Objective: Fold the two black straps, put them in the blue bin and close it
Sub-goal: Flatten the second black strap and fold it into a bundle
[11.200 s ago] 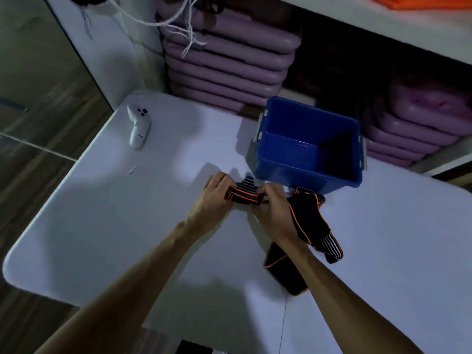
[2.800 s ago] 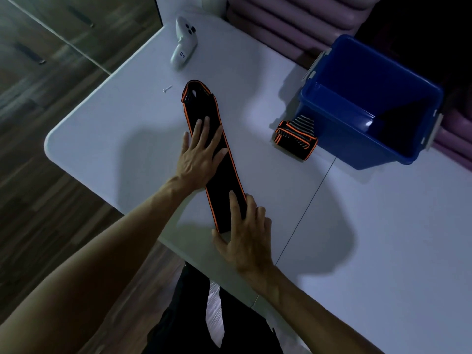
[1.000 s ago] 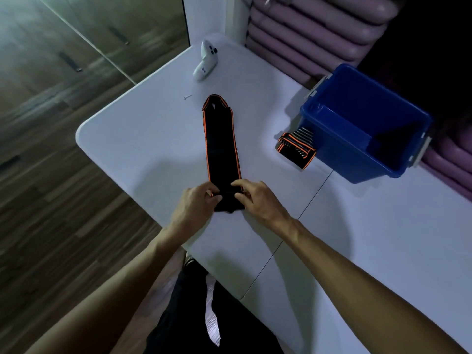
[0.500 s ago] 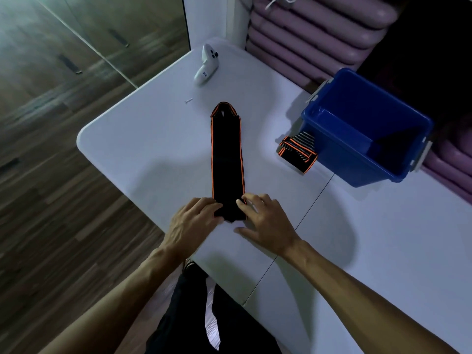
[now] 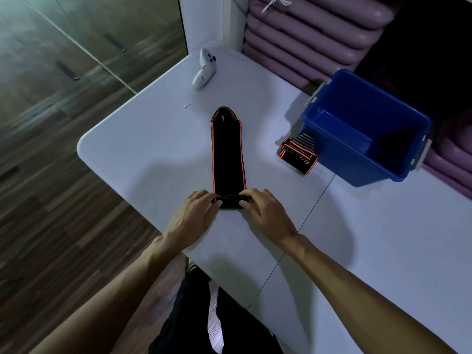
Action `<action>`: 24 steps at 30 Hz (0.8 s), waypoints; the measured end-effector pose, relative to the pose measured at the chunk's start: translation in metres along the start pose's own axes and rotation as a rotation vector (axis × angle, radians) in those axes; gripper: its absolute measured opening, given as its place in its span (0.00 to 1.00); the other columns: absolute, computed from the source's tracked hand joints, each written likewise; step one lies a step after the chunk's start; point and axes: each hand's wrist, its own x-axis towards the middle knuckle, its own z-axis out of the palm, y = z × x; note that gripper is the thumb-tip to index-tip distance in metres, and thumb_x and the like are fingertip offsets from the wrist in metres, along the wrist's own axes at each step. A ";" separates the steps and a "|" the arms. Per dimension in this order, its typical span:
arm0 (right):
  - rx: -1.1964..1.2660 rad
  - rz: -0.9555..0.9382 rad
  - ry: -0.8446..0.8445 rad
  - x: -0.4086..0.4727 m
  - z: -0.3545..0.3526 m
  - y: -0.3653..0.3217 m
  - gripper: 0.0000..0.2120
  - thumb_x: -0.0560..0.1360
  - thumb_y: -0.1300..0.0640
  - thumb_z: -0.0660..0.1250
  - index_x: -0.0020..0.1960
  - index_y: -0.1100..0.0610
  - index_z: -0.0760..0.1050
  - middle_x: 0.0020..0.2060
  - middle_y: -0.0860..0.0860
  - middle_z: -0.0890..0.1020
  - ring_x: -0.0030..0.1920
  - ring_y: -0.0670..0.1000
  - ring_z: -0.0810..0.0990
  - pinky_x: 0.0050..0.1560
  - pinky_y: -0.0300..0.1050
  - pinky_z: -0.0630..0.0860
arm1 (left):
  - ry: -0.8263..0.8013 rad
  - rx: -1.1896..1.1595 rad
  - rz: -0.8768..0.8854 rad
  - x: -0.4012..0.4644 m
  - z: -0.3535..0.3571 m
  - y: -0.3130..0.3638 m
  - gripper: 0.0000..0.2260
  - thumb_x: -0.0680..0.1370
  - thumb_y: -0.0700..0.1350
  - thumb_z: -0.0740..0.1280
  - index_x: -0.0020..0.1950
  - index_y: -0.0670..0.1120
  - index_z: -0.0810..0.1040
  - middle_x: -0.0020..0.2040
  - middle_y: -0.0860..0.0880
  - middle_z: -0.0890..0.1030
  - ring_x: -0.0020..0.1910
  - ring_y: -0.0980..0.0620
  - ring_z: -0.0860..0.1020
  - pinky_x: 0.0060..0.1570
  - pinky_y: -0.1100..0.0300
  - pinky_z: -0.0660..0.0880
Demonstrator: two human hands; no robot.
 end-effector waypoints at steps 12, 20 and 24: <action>0.063 0.212 0.073 0.035 0.013 0.007 0.11 0.78 0.51 0.67 0.56 0.57 0.78 0.51 0.51 0.74 0.51 0.50 0.77 0.52 0.42 0.77 | 0.102 -0.086 -0.345 0.033 0.008 0.004 0.10 0.78 0.49 0.65 0.46 0.42 0.76 0.38 0.45 0.81 0.41 0.44 0.78 0.39 0.55 0.69; -0.161 0.026 0.035 0.018 0.010 0.007 0.20 0.77 0.43 0.66 0.62 0.54 0.77 0.59 0.53 0.74 0.56 0.55 0.73 0.52 0.47 0.77 | 0.195 -0.005 0.001 0.019 0.009 -0.004 0.08 0.79 0.40 0.63 0.56 0.45 0.78 0.51 0.47 0.77 0.44 0.47 0.77 0.39 0.55 0.74; -0.384 -0.085 -0.052 0.013 0.009 0.013 0.29 0.72 0.46 0.72 0.68 0.59 0.72 0.65 0.56 0.74 0.57 0.59 0.74 0.50 0.55 0.79 | 0.086 0.069 0.184 0.011 0.002 -0.017 0.17 0.80 0.50 0.59 0.64 0.42 0.76 0.59 0.44 0.76 0.55 0.45 0.76 0.50 0.52 0.78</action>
